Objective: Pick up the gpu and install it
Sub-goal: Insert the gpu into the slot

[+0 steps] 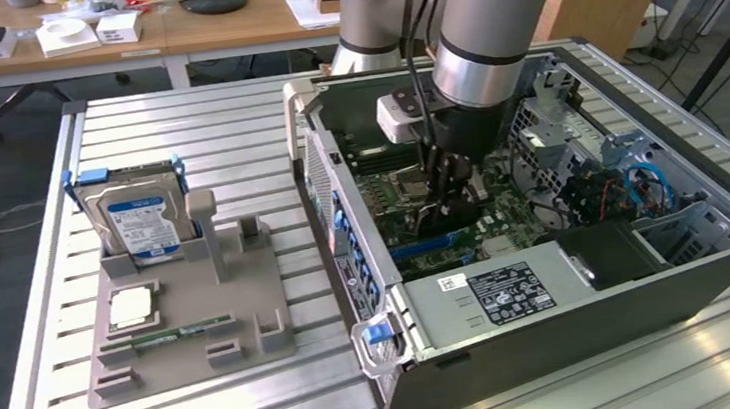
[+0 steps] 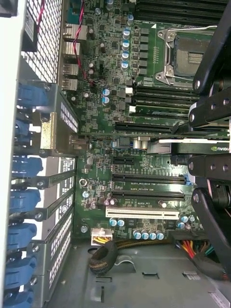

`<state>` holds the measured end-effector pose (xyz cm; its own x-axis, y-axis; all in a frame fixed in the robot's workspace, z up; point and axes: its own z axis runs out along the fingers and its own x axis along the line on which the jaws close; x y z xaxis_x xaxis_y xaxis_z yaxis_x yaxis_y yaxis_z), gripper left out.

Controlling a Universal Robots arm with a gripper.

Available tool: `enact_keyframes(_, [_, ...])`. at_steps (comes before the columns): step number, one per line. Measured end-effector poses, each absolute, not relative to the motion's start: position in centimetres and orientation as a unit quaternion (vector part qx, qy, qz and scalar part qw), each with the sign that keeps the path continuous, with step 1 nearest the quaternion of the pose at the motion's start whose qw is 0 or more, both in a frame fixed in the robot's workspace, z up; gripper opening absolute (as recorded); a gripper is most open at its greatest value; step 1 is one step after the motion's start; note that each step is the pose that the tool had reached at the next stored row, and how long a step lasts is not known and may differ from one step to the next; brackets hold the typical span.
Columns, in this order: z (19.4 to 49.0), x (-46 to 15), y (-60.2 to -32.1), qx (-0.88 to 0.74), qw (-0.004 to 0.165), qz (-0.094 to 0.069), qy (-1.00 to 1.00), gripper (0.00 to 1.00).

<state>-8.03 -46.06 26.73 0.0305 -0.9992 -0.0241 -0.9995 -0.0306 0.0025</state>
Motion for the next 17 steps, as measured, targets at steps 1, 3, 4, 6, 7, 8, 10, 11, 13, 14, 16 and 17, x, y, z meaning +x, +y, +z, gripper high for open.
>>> enact_keyframes(1, [26.73,-8.05,-46.06,-0.718,0.007,0.010,0.696,0.26])
enact_keyframes(3, [26.70,-8.13,-46.05,-0.718,0.008,0.010,0.696,0.26])
enact_keyframes(4, [26.68,-8.14,-46.05,-0.718,0.008,0.010,0.696,0.26])
enact_keyframes(6, [26.67,-8.15,-46.04,-0.718,0.008,0.009,0.696,0.26])
enact_keyframes(7, [26.67,-8.15,-46.04,-0.718,0.008,0.009,0.696,0.26])
enact_keyframes(8, [26.66,-8.15,-46.03,-0.718,0.008,0.009,0.696,0.26])
enact_keyframes(10, [26.65,-8.15,-46.02,-0.718,0.008,0.009,0.696,0.26])
enact_keyframes(11, [26.65,-8.16,-46.02,-0.718,0.008,0.009,0.696,0.26])
enact_keyframes(13, [26.65,-8.15,-46.01,-0.718,0.009,0.008,0.696,0.26])
enact_keyframes(14, [26.65,-8.16,-46.01,-0.718,0.009,0.008,0.696,0.26])
enact_keyframes(16, [26.65,-8.16,-46.01,-0.718,0.010,0.008,0.696,0.26])
enact_keyframes(17, [26.65,-8.17,-46.01,-0.718,0.010,0.008,0.696,0.26])
